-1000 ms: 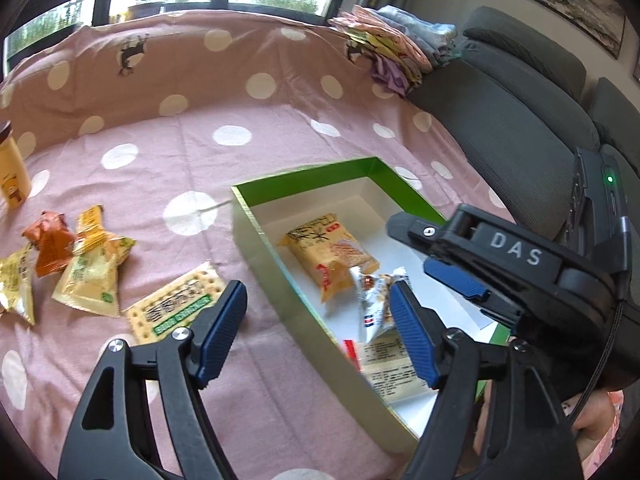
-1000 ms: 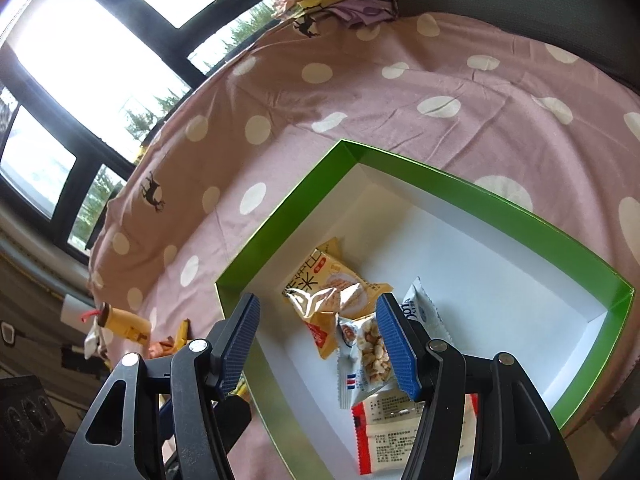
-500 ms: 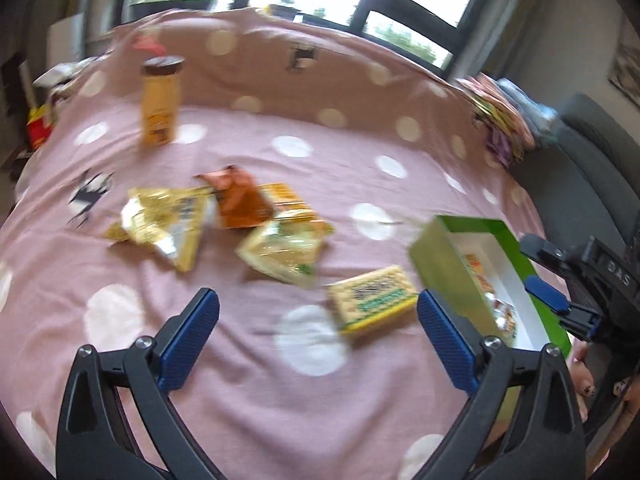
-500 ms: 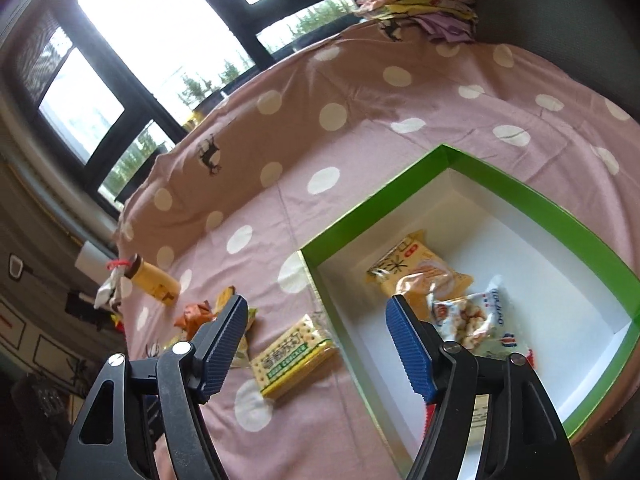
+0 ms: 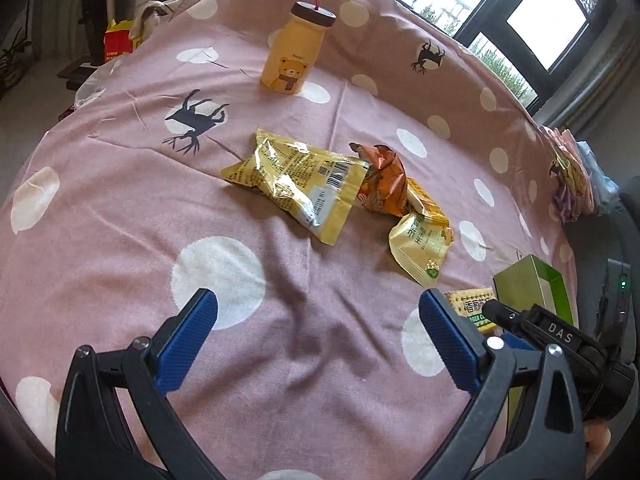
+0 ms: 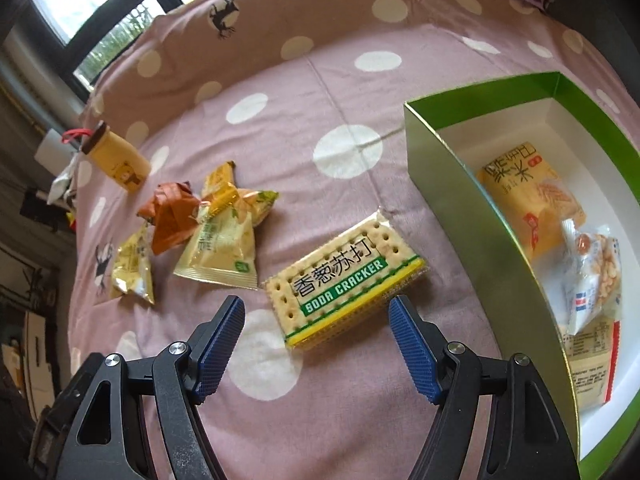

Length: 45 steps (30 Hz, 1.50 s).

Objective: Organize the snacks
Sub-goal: 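Move the right tool back to the green-labelled soda cracker pack, then grasp the soda cracker pack lengthwise with the right tool and lift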

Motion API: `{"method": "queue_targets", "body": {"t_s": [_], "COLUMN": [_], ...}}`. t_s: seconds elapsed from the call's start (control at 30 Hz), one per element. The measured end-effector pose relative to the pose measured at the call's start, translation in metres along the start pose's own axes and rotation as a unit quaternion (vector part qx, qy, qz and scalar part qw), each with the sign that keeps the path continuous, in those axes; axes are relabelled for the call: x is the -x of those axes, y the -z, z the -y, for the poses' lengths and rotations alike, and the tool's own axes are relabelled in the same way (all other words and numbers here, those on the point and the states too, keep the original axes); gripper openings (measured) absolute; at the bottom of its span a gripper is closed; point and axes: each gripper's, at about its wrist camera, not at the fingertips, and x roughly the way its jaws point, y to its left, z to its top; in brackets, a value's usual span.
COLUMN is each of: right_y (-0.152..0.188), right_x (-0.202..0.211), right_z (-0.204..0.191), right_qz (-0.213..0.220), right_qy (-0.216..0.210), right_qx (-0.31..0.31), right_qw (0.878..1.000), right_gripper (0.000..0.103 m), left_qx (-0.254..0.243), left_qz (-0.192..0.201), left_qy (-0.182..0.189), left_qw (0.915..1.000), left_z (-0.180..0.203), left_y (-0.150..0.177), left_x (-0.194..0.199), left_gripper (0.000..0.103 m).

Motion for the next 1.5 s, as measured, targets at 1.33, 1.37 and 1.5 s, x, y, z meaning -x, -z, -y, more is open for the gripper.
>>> {"method": "queue_targets", "body": {"t_s": [1.33,1.37,1.5], "right_y": [-0.011,-0.013,-0.020], "right_x": [-0.029,-0.029,-0.034], "right_z": [0.012,0.010,-0.010], "right_qz": [-0.016,-0.008,0.028], "right_qy": [-0.019,-0.015,0.070], "right_qx": [-0.099,-0.107,-0.074], "right_qw": [0.995,0.994,0.994], "right_gripper": [0.076,0.076,0.077], "left_qx": [0.007,0.006,0.007], "left_qz": [-0.029,-0.030,-0.032], "left_qy": [0.005,0.005,0.002], "left_qw": [0.9995,0.9995,0.9995], "left_z": [-0.007,-0.008,-0.009], "left_y": [-0.001,-0.001,-0.001], "left_x": [-0.010,-0.010,-0.011], "left_gripper": [0.102,0.102,0.102]}}
